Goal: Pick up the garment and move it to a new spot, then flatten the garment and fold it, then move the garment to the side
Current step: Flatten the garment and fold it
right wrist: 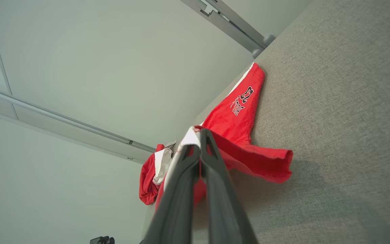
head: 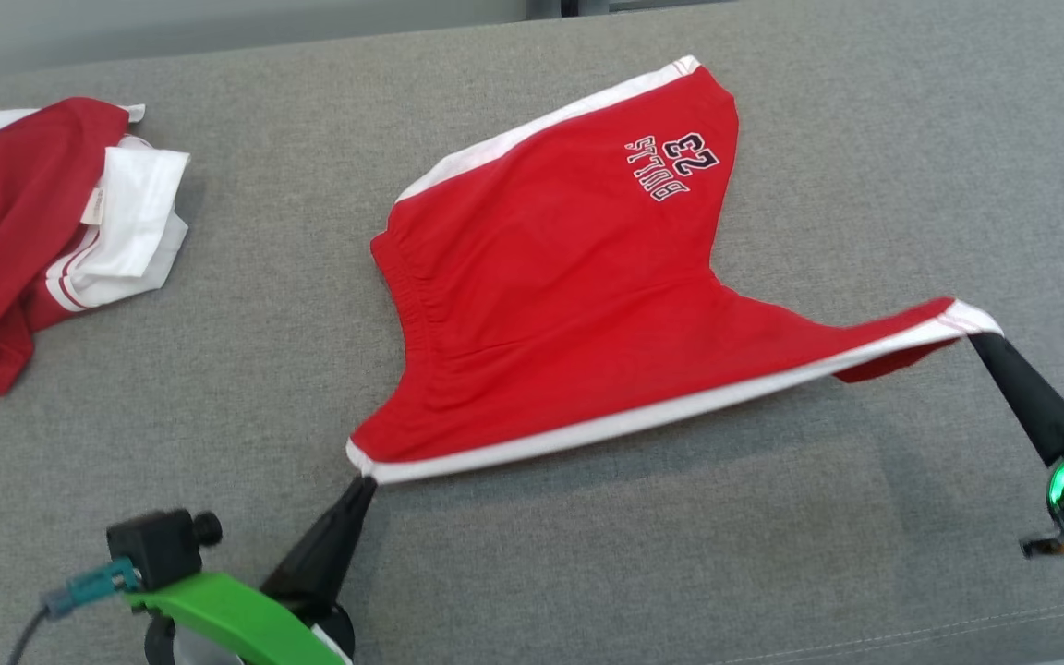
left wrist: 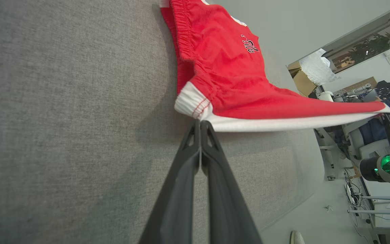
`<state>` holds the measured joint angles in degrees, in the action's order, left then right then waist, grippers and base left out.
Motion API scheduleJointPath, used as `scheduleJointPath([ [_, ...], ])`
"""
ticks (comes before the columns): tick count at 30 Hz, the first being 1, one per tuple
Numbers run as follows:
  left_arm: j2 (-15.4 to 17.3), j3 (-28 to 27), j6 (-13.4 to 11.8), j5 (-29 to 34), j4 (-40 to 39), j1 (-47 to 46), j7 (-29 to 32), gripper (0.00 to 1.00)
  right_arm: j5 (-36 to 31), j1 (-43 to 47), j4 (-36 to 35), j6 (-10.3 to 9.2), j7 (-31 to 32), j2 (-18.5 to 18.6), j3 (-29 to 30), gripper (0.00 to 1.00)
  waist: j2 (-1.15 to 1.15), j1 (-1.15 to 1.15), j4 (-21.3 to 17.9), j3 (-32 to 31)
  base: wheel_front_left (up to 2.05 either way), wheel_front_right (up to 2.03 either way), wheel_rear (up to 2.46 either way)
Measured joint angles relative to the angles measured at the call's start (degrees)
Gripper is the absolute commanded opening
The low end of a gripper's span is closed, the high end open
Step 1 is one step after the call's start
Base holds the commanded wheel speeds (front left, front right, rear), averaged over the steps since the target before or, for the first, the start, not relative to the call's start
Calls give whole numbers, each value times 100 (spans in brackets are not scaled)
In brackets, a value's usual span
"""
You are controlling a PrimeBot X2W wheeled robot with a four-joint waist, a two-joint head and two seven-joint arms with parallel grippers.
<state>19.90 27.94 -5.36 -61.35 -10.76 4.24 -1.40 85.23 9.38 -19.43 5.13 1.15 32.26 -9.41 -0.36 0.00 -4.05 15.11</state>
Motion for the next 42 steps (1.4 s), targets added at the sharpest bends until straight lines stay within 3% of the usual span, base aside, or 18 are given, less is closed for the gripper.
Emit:
scheduleJointPath([
  [2,94,-76,-23,-80,-116,-314,191,0,-3,-437,99,-74,86,-41,-92,0,0,0,7,112,0,0,0],
  [10,219,-423,-132,-142,-130,-2013,958,0,-381,-2307,687,-689,146,-420,-321,0,0,0,78,670,0,0,0],
  [16,-18,-382,-147,-118,170,-3059,1467,0,-775,-3437,1102,-1068,108,-477,-280,0,0,0,237,1100,0,0,0],
  [23,-383,-452,-147,308,828,-3943,1645,0,-1296,-4296,1629,-1138,119,-409,-514,0,0,0,485,1612,0,0,0],
  [28,-431,-564,-147,569,1261,-4314,1648,0,-1586,-4796,2002,-1138,149,-610,-840,0,0,-1,596,1906,0,0,0],
  [39,-929,-486,-148,732,1979,-4812,1651,0,-1930,-5507,2956,-1178,67,-965,-1103,0,0,-1,690,2389,0,0,0],
  [41,-993,-460,-149,769,2079,-4894,1639,22,-1985,-5583,3149,-1178,26,-984,-1112,0,0,-1,683,2400,0,0,0],
  [42,-1009,-447,-149,772,2138,-4916,1638,44,-2014,-5597,3254,-1178,3,-996,-1124,6,0,-1,680,2388,0,0,0],
])
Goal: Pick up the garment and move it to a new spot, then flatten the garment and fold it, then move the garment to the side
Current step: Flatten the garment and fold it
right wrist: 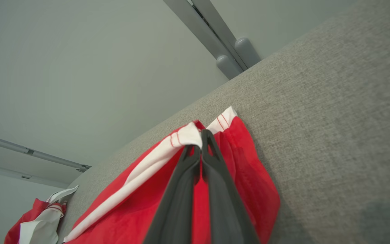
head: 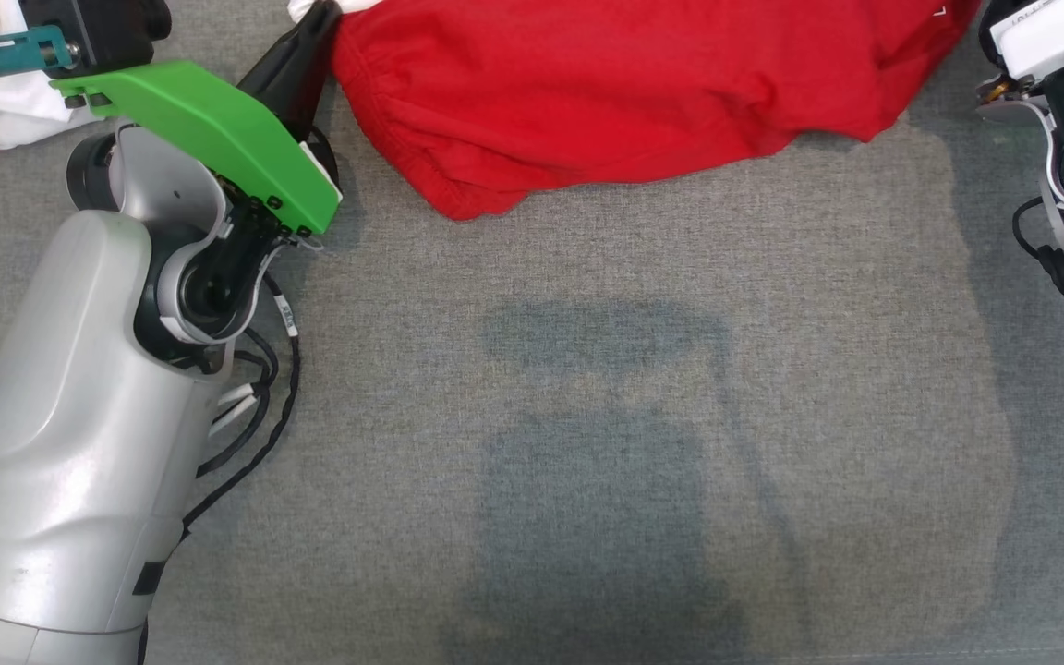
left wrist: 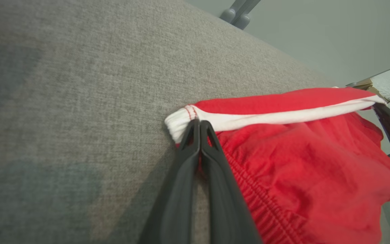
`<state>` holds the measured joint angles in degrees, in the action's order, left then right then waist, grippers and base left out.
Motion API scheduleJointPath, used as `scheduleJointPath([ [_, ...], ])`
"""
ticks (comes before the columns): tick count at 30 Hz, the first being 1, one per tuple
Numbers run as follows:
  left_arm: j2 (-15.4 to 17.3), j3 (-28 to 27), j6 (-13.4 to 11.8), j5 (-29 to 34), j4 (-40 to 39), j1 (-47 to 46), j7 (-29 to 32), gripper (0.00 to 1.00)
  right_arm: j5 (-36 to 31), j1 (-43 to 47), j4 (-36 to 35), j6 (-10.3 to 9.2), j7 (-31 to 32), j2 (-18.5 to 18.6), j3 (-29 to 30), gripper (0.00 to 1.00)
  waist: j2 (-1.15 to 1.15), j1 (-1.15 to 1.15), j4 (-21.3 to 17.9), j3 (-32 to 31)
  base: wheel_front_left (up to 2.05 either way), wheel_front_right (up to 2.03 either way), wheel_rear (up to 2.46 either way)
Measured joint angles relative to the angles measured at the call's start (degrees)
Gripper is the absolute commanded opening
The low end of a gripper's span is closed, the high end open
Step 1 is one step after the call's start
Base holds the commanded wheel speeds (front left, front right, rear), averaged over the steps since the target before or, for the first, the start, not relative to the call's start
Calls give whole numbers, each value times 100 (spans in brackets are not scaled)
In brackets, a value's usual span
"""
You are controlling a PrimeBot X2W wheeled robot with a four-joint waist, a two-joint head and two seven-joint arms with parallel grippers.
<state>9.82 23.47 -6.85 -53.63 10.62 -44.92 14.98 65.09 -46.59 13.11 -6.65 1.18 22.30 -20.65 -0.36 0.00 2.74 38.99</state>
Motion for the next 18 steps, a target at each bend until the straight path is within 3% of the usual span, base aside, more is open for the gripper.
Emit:
scheduleJointPath([
  [1,-11,7,0,1,35,-7,0,44,-21,0,82,0,-19,-13,-12,6,0,0,-3,-16,0,0,0],
  [2,-24,8,0,1,77,-8,0,57,-46,-3,157,0,-25,-32,-21,36,0,0,-7,-33,0,0,0],
  [3,-40,7,0,1,122,-8,0,100,-83,-19,216,0,-41,-48,-37,87,0,0,-12,-50,0,0,0],
  [4,-57,5,0,1,163,-10,-1,100,-124,-44,268,0,-71,-64,-49,100,0,0,-18,-66,0,0,0],
  [8,-198,34,1,2,187,-26,-154,100,-214,-126,410,33,-287,-75,-32,100,0,0,-32,-155,0,0,0],
  [18,-24,-49,132,600,-421,215,-1215,100,-570,115,857,313,-308,286,-391,100,0,0,-16,-552,0,0,0],
])
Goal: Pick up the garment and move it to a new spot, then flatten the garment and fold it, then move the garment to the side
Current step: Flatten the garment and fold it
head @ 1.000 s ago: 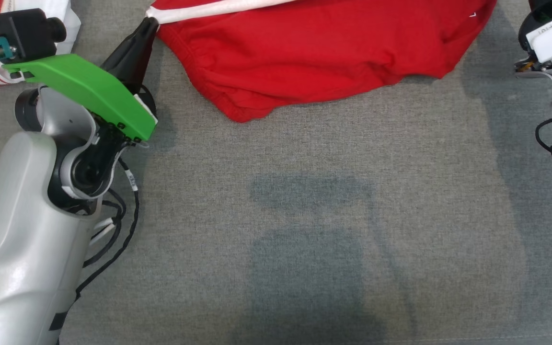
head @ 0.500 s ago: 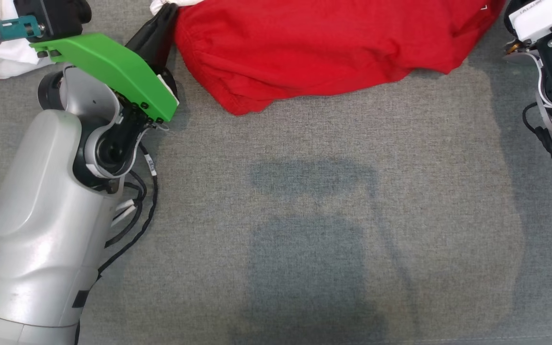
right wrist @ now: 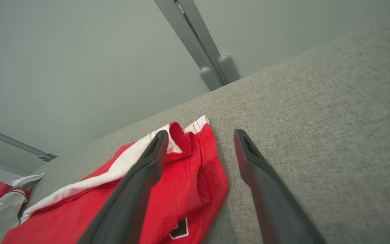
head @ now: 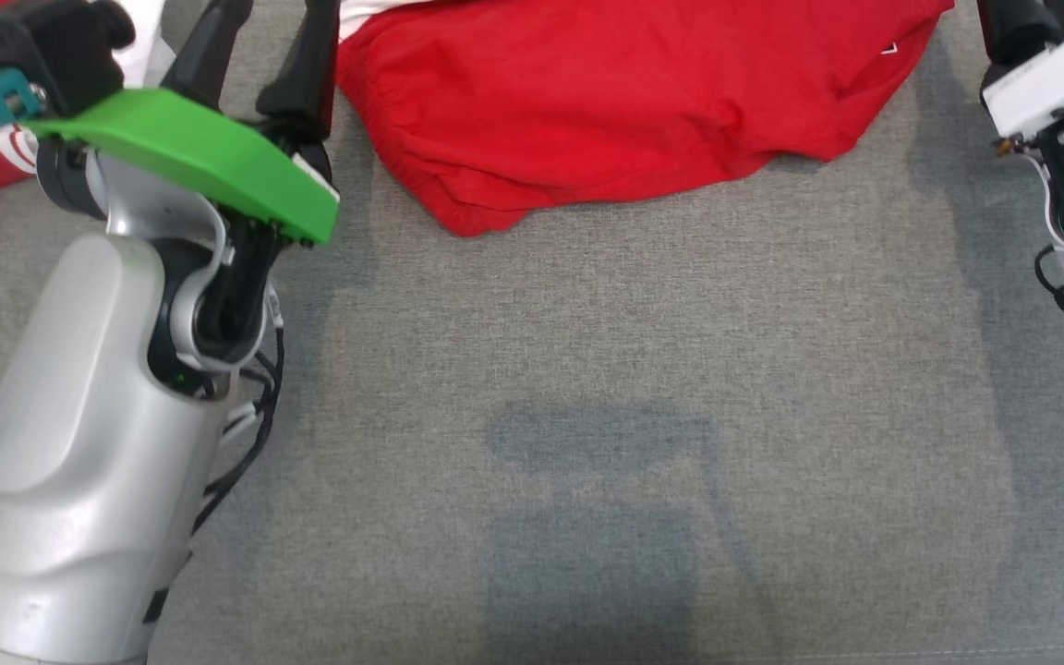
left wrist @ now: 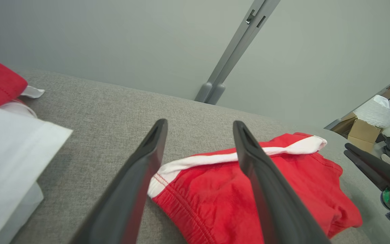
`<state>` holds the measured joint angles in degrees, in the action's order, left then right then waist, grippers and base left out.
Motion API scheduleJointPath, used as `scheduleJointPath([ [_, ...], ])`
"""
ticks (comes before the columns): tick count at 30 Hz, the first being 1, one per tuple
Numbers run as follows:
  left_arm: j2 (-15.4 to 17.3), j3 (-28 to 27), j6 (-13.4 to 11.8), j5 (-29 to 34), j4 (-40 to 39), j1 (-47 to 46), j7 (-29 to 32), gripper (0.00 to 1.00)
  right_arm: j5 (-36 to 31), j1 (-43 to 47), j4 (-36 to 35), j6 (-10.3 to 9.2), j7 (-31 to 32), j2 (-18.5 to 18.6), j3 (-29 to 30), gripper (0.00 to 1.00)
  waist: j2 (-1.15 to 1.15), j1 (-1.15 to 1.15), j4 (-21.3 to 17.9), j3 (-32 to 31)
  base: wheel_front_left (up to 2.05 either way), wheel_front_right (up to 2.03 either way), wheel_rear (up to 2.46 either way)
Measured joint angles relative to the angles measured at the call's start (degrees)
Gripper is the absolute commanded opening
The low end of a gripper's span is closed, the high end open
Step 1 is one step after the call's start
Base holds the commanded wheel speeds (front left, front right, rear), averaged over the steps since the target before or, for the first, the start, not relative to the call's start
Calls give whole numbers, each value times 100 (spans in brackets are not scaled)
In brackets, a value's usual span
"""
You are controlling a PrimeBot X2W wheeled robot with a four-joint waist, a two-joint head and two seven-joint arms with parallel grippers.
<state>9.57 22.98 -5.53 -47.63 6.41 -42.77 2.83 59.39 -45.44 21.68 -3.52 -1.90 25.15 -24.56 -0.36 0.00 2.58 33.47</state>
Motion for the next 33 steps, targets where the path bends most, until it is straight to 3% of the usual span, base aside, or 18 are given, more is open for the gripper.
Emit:
scheduleJointPath([
  [15,3,92,-11,244,-515,1051,-609,100,394,204,539,73,438,62,89,100,0,0,540,-84,0,0,0],
  [16,-5,83,-11,242,-516,1060,-652,100,444,209,566,118,458,52,112,78,0,0,575,-86,0,0,0],
  [17,-5,68,-11,242,-521,1076,-669,100,516,210,588,174,480,53,152,33,0,0,606,-93,0,0,0],
  [19,-1,-15,-11,242,-528,1152,-737,100,700,208,594,318,480,-14,233,0,0,0,643,-125,0,0,0],
  [24,30,-58,-55,241,-509,1332,-804,100,1369,221,510,715,444,-501,581,0,0,0,625,-274,0,0,0],
  [26,30,-60,-55,205,-488,1397,-850,100,1669,324,512,815,433,-538,798,0,0,0,598,-355,0,0,0],
  [29,31,-87,-55,149,-439,1546,-891,100,1951,587,565,826,389,-438,1109,0,0,0,545,-502,0,0,0],
  [33,46,-178,-55,26,-333,1823,-951,100,2087,960,776,789,388,104,1496,0,0,0,453,-740,0,0,0],
])
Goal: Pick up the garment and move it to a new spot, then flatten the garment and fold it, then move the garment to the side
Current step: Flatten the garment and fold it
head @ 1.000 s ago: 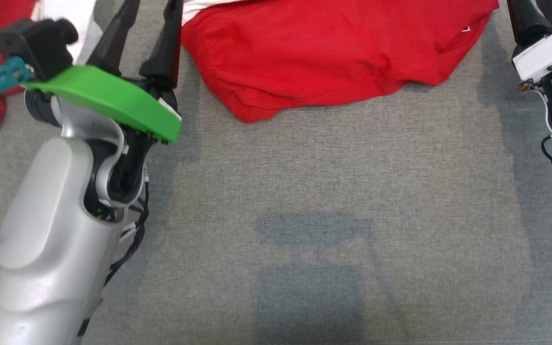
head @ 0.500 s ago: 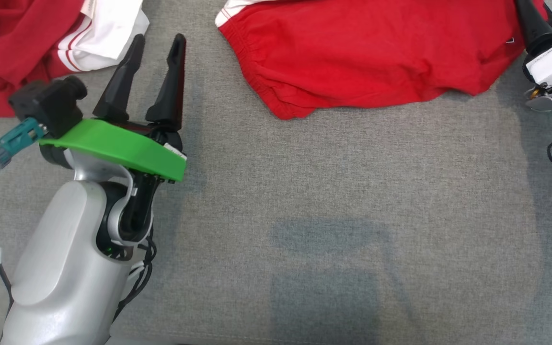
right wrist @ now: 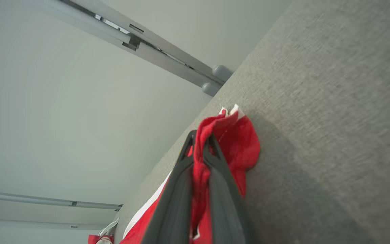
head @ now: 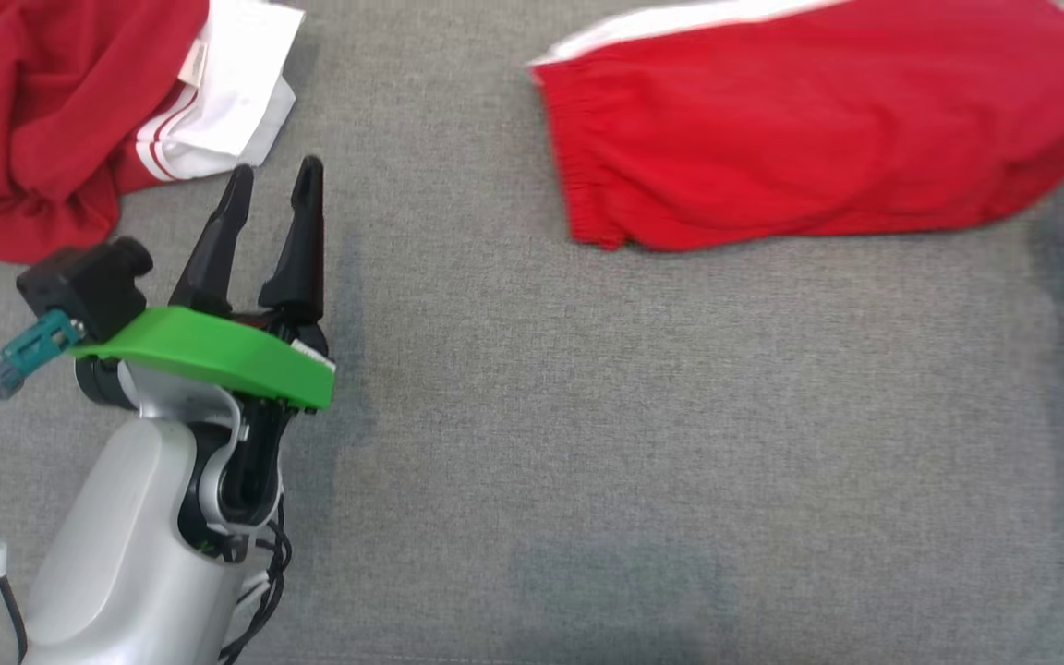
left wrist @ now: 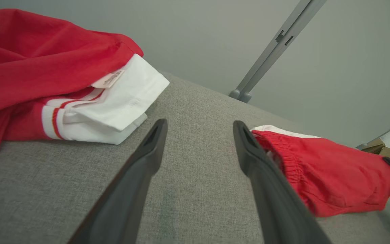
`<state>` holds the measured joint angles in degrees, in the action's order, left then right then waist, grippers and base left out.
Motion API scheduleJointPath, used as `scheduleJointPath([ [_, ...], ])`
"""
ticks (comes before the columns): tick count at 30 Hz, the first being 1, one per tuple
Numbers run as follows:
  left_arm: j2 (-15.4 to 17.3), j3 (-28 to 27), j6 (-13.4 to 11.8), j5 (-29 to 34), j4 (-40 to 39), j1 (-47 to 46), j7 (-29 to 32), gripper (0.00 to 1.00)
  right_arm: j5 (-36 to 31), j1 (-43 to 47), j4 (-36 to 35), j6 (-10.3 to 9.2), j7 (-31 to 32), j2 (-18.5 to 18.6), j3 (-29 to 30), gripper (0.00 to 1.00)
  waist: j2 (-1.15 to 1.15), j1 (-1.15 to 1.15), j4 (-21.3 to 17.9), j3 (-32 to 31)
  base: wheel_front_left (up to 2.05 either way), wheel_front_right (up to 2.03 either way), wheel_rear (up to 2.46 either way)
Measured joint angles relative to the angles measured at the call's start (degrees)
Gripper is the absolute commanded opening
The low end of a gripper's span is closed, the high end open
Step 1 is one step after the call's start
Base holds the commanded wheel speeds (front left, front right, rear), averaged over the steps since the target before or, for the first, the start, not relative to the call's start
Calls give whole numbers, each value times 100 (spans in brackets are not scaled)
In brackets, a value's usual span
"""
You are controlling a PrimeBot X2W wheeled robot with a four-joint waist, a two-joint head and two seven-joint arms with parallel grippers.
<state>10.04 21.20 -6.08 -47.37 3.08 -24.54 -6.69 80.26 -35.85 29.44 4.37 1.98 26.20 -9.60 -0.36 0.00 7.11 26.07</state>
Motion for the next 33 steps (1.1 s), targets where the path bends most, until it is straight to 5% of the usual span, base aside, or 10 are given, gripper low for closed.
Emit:
scheduleJointPath([
  [9,33,-79,1,-190,58,500,-43,100,-20,527,143,-147,135,842,296,0,0,0,-205,-632,0,0,0],
  [13,43,-94,1,-232,26,676,-41,100,-104,492,-170,-135,249,898,122,0,0,0,-264,-844,0,0,0],
  [22,60,145,0,-288,-169,960,180,100,-996,121,-1236,-59,904,-353,-1786,0,0,0,-526,-1203,0,0,0],
  [33,54,511,1,-171,-436,959,470,100,-1906,-180,-738,-623,907,-1065,-2614,0,0,0,-318,-1139,0,0,0],
])
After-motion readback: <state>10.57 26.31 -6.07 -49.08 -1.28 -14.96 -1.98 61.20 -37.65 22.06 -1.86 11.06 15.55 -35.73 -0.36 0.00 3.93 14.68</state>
